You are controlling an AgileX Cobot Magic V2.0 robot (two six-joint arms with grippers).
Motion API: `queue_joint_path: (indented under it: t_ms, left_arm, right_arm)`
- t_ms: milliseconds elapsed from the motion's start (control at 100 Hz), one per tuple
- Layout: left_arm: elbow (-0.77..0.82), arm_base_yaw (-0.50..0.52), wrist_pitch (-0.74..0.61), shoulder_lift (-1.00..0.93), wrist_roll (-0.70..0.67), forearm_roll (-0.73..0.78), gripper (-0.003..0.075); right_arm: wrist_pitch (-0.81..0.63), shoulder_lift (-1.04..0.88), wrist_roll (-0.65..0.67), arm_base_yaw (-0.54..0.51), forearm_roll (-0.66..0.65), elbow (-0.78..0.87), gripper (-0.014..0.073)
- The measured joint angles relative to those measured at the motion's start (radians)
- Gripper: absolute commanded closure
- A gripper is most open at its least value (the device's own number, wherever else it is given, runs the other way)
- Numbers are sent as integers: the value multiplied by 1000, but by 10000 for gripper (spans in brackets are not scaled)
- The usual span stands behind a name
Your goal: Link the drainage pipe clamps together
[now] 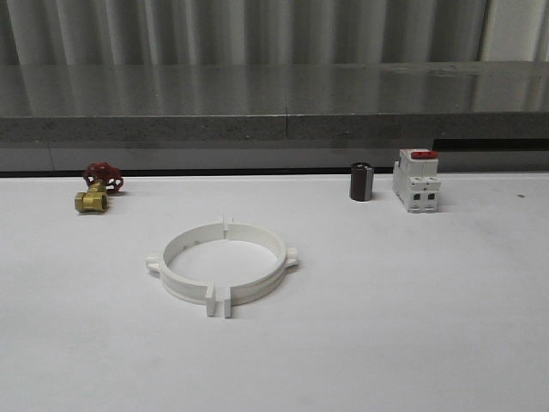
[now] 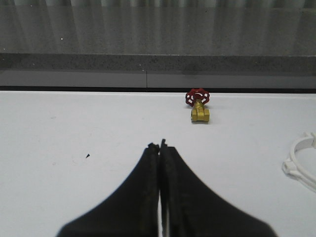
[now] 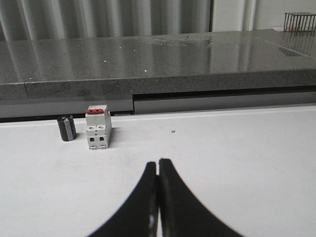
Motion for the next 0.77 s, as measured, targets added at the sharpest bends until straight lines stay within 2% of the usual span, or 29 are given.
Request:
queue_joint_path:
  t_ms: [60, 160, 770]
  left_arm:
    - [55, 0, -38, -40, 0, 0, 740]
    - [58, 0, -67, -65, 0, 2, 740]
    - [58, 0, -69, -65, 0, 2, 740]
  right_arm:
    - [0, 0, 0, 0, 0, 0, 654]
    - [1, 0, 0, 0, -2, 0, 654]
    - [1, 0, 0, 0, -2, 0, 654]
